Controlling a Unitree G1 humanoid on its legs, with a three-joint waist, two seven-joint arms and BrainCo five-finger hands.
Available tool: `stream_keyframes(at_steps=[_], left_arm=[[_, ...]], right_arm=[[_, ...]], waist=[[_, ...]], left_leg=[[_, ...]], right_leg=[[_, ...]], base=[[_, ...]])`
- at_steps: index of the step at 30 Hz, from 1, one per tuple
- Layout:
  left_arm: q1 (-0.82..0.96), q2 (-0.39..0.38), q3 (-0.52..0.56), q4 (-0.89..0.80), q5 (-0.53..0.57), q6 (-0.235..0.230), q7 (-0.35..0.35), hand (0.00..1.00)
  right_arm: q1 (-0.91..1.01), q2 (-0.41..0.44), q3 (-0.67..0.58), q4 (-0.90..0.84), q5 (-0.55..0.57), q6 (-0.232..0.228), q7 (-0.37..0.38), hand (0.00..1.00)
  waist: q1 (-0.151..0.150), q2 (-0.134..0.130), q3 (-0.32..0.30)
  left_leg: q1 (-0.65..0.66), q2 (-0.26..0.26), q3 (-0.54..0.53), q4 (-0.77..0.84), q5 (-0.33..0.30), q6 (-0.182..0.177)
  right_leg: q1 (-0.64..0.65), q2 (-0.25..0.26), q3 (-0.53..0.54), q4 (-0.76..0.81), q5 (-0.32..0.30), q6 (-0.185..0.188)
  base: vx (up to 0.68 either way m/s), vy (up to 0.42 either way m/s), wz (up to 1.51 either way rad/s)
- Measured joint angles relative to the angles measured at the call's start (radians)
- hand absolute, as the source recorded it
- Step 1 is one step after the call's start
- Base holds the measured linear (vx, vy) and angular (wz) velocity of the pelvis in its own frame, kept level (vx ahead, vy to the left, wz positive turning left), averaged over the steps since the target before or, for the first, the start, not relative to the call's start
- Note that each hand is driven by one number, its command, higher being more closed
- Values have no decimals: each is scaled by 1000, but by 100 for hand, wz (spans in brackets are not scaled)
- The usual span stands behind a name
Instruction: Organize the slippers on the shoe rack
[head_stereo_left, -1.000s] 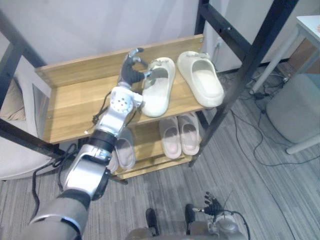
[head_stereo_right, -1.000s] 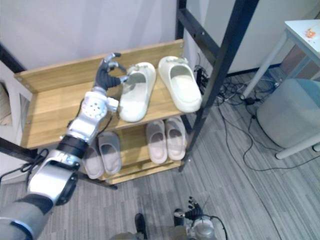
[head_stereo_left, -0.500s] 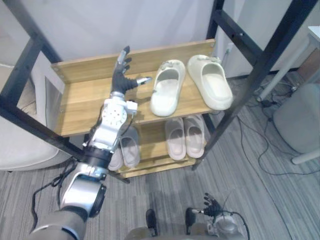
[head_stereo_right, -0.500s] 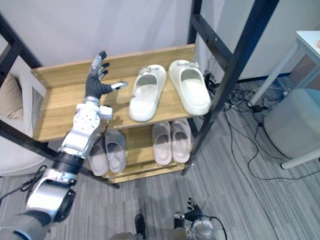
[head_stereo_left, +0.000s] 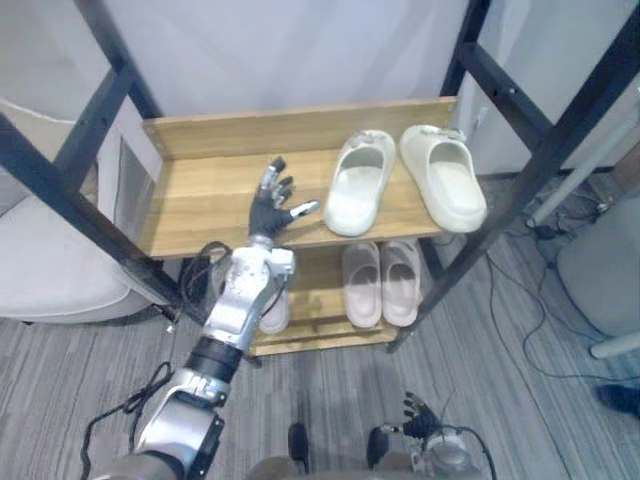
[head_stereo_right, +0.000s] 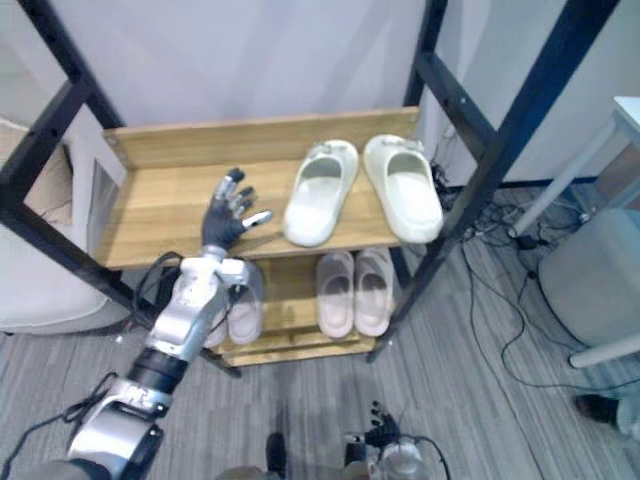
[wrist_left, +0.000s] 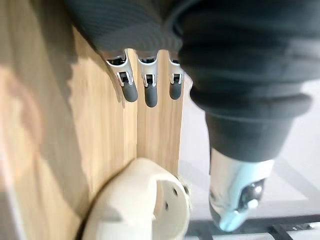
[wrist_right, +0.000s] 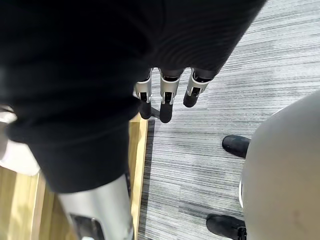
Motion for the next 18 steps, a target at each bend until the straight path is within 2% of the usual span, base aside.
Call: stream_keyframes(at_steps=[18], left_arm=[[-64, -90, -162, 80, -2, 1, -19, 0]], right_arm=[[-19, 6, 8, 33, -1, 3, -5, 0]], waist=[[-20, -15, -13]], left_leg=[[14, -6, 11, -6, -1, 0]], right_leg=[[10, -8, 7, -4, -4, 4]], base=[[-9, 4, -1]])
